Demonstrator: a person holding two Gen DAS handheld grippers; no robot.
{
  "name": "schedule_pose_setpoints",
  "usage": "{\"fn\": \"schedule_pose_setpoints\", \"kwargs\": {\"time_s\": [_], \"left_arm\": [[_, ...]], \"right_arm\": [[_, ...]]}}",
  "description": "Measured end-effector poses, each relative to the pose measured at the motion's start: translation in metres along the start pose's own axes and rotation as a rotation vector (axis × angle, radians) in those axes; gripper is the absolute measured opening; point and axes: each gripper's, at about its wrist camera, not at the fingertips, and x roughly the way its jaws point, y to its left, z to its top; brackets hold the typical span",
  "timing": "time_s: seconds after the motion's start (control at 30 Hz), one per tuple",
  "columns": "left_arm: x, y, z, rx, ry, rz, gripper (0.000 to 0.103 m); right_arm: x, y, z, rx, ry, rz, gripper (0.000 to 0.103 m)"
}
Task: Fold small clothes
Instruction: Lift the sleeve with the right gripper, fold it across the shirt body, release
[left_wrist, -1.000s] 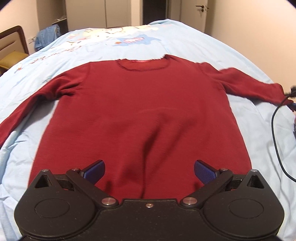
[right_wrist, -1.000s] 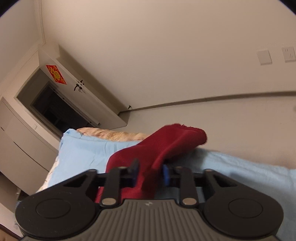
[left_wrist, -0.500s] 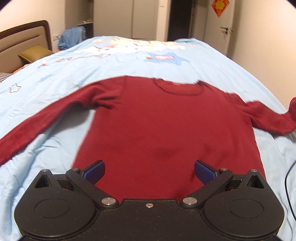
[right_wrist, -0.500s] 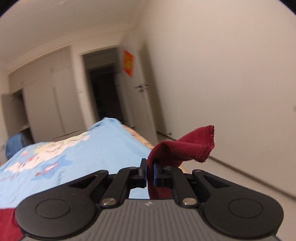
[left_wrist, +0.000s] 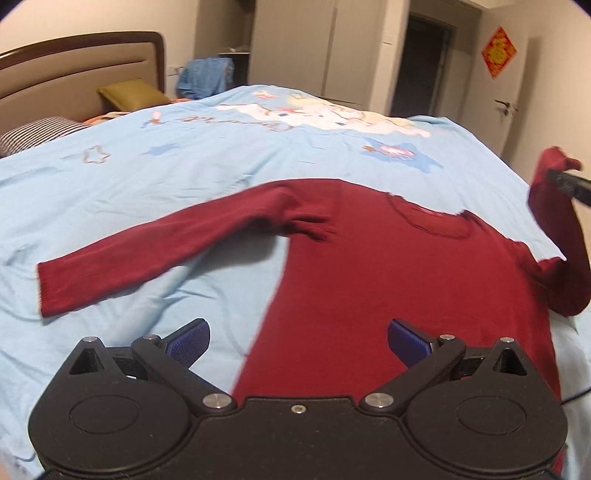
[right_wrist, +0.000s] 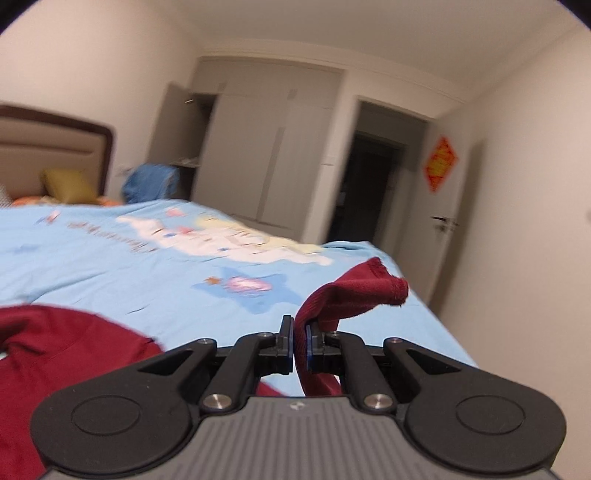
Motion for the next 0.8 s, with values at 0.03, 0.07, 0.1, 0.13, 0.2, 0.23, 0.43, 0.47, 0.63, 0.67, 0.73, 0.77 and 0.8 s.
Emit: {"fn": "schedule_pose_setpoints", "kwargs": {"time_s": [0.03, 0.07, 0.1, 0.13, 0.2, 0.23, 0.43, 0.47, 0.63, 0.67, 0.73, 0.77, 0.8], "left_arm": [[-0.002, 0.006, 0.000, -0.010, -0.001, 0.008, 0.102], [-0.003, 0.011, -0.001, -0.019, -0.002, 0.016, 0.102], [-0.005, 0.015, -0.001, -0.026, -0.004, 0.023, 0.102], [-0.007, 0.020, -0.002, -0.034, -0.006, 0.032, 0.102], [-0.011, 0.030, -0.004, -0.049, -0.008, 0.046, 0.102], [-0.013, 0.035, -0.005, -0.058, -0.007, 0.052, 0.102], [-0.015, 0.057, -0.011, -0.105, 0.001, 0.086, 0.102], [-0.015, 0.060, -0.012, -0.112, 0.003, 0.089, 0.102], [-0.017, 0.070, -0.016, -0.135, 0.005, 0.101, 0.102], [-0.017, 0.071, -0.016, -0.138, 0.005, 0.103, 0.102], [-0.017, 0.073, -0.018, -0.145, 0.006, 0.106, 0.102], [-0.017, 0.075, -0.018, -0.147, 0.008, 0.107, 0.102], [-0.016, 0.076, -0.019, -0.149, 0.010, 0.109, 0.102]], "right_arm": [[0.004, 0.016, 0.002, -0.019, 0.009, 0.033, 0.007], [0.008, 0.029, 0.002, -0.032, 0.017, 0.063, 0.007], [0.010, 0.044, 0.002, -0.050, 0.025, 0.089, 0.007], [0.012, 0.058, 0.003, -0.071, 0.031, 0.110, 0.007], [0.015, 0.082, -0.003, -0.119, 0.041, 0.151, 0.007], [0.016, 0.095, -0.005, -0.142, 0.048, 0.171, 0.007], [0.003, 0.159, -0.026, -0.259, 0.082, 0.254, 0.007], [-0.002, 0.167, -0.035, -0.286, 0.085, 0.267, 0.007], [-0.013, 0.204, -0.058, -0.414, 0.114, 0.314, 0.008], [-0.015, 0.207, -0.062, -0.423, 0.124, 0.326, 0.008], [-0.015, 0.214, -0.068, -0.439, 0.139, 0.353, 0.008], [-0.015, 0.218, -0.071, -0.449, 0.144, 0.365, 0.009], [-0.018, 0.220, -0.073, -0.458, 0.148, 0.378, 0.010]]}}
